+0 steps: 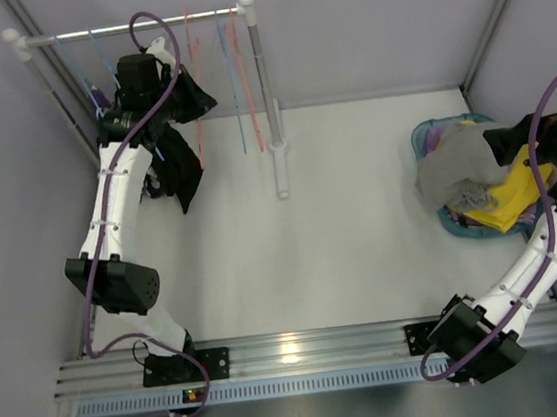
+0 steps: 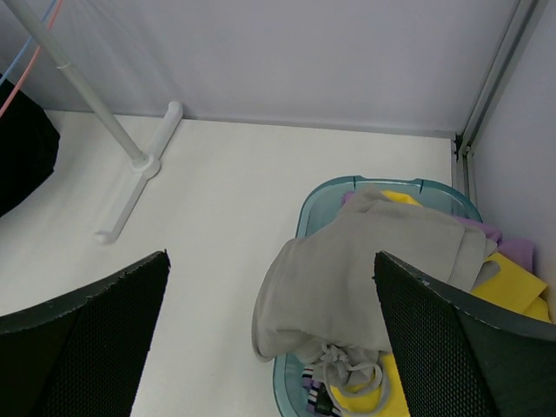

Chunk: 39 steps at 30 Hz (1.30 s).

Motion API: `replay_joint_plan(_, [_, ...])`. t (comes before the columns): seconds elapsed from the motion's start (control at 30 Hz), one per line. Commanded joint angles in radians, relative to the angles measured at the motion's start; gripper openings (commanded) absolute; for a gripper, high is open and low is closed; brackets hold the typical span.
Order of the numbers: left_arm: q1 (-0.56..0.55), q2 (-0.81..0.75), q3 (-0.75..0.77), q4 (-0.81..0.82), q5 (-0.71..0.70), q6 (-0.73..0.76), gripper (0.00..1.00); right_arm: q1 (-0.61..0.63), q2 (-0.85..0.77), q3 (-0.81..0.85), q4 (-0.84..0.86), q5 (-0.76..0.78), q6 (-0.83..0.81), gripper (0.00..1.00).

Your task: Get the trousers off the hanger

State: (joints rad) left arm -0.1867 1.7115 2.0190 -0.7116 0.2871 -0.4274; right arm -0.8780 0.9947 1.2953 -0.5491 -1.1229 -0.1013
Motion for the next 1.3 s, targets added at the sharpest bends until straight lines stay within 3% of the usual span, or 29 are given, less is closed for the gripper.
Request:
replay_joint_plan(0.0, [0.000, 0.063, 0.084, 0.116, 0.041, -0.036, 0.00, 0.014, -0.019, -0.011, 0.072, -0.015, 0.020, 0.99])
replay_joint_plan(0.23, [0.001, 0.177, 0.179, 0.158, -0.002, -0.056, 0.00, 0.019, -0.025, -0.013, 0.074, -0.008, 0.022, 0.99])
replay_joint_plan(0.47, [0.003, 0.178, 0.121, 0.144, -0.006, -0.059, 0.02, 0.022, -0.034, -0.016, 0.074, -0.009, 0.028, 1.00])
replay_joint_plan(0.53, [0.003, 0.166, 0.098, 0.143, -0.006, -0.060, 0.10, 0.025, -0.037, -0.017, 0.074, -0.012, 0.028, 1.00])
replay_joint_plan(0.57, [0.003, 0.162, 0.092, 0.143, -0.003, -0.059, 0.24, 0.027, -0.039, -0.017, 0.074, -0.012, 0.028, 0.99])
replay_joint_plan(0.67, [0.003, 0.119, 0.045, 0.162, 0.004, -0.059, 0.53, 0.028, -0.053, -0.016, 0.069, -0.018, 0.025, 1.00])
replay_joint_plan(0.7, [0.003, 0.082, 0.026, 0.185, 0.006, -0.060, 0.69, 0.028, -0.057, -0.016, 0.064, -0.021, 0.011, 1.00])
replay_joint_plan(0.77, [0.003, 0.041, -0.020, 0.199, 0.006, -0.060, 0.80, 0.028, -0.074, -0.017, 0.051, -0.025, 0.000, 1.00])
replay_joint_plan(0.8, [0.003, 0.001, -0.028, 0.198, 0.006, -0.060, 0.95, 0.028, -0.080, -0.022, 0.048, -0.028, -0.006, 0.99])
replay_joint_plan(0.83, [0.003, -0.018, -0.035, 0.192, 0.010, -0.054, 0.99, 0.030, -0.085, -0.027, 0.044, -0.031, -0.008, 1.00])
replay_joint_plan(1.17, [0.003, -0.338, -0.204, 0.092, 0.024, 0.065, 0.99, 0.045, -0.198, -0.131, 0.009, -0.049, -0.006, 1.00])
replay_joint_plan(1.27, [0.003, -0.453, -0.304, 0.086, 0.041, 0.113, 0.99, 0.057, -0.251, -0.183, 0.040, -0.045, 0.061, 1.00])
